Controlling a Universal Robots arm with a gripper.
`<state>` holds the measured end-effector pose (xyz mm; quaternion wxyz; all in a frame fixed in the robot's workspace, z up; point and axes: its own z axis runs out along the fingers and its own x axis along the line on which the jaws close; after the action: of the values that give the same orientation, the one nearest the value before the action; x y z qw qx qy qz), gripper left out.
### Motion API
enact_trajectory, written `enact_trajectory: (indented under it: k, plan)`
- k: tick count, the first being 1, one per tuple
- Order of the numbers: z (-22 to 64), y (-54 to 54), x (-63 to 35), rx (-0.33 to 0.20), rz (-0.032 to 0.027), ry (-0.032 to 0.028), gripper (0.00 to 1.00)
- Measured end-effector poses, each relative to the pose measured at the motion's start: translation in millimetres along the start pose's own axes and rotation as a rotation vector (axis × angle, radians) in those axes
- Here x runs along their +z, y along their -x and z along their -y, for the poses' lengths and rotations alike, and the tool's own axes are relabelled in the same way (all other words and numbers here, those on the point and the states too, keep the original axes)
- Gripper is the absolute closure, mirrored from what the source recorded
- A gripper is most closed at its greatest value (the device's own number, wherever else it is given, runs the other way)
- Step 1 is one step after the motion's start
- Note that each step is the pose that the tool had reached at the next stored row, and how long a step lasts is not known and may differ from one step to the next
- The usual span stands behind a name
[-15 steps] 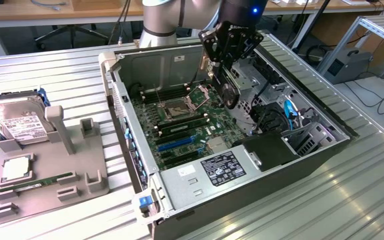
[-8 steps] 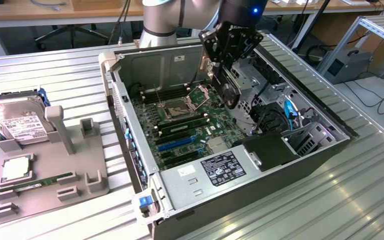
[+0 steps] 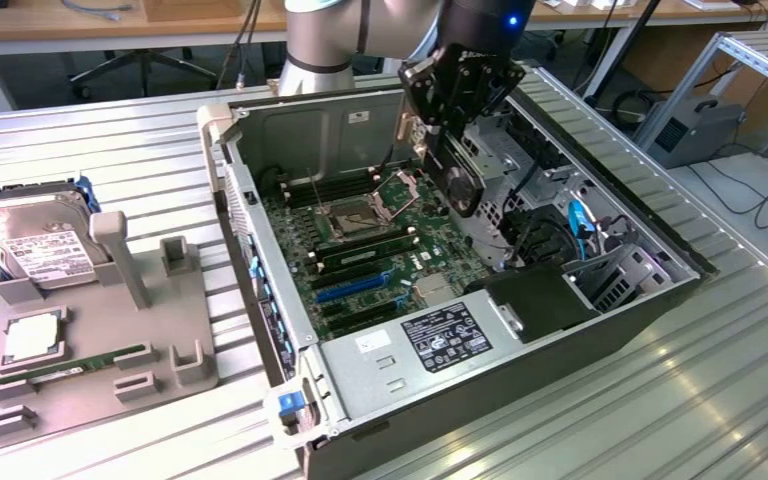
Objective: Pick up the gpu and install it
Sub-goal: 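Insert the gpu into the slot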
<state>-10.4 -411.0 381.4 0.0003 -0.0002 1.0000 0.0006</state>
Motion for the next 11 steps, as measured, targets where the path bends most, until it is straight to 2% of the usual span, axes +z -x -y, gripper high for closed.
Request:
enact_trajectory:
  k: [3, 11]
  plan:
    - [0.0, 0.0, 0.0, -0.043, 0.0000, 0.0000, 0.73]
    - [0.0, 0.0, 0.0, -0.099, -0.0001, 0.0000, 0.73]
